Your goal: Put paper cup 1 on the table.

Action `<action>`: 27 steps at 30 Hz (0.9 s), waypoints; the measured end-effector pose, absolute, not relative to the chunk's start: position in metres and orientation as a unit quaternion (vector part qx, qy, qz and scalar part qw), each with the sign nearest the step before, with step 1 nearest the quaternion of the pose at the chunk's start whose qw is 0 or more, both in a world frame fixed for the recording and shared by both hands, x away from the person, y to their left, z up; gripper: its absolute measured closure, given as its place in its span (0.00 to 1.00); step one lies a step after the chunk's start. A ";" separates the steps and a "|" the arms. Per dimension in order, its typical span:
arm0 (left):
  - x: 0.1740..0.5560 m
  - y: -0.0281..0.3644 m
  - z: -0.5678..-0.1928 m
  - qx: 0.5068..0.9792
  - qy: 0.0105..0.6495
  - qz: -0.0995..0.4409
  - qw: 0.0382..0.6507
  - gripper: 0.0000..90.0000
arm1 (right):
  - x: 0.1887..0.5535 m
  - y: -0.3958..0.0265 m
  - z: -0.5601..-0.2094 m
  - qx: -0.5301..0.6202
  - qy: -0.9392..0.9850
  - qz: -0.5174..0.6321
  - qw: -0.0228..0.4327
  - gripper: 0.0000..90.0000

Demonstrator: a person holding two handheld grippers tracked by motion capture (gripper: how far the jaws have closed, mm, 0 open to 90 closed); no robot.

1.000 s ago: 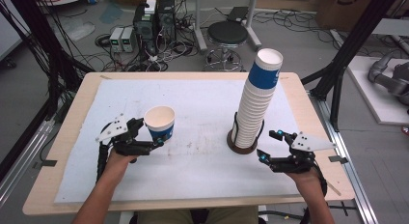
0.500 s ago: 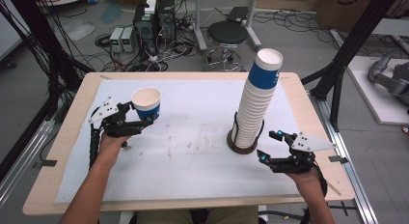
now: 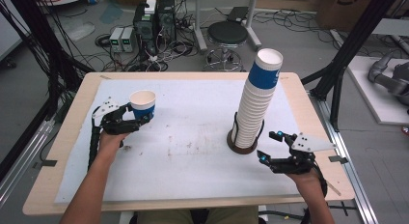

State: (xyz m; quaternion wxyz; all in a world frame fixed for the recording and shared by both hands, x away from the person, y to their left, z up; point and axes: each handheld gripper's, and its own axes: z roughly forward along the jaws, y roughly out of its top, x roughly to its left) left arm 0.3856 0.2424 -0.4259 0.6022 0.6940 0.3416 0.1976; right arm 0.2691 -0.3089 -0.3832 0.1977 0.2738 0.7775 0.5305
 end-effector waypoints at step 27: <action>0.378 0.243 -0.446 0.769 0.385 0.203 0.468 0.29 | 0.269 -0.307 -0.385 0.272 0.780 0.528 0.195 0.23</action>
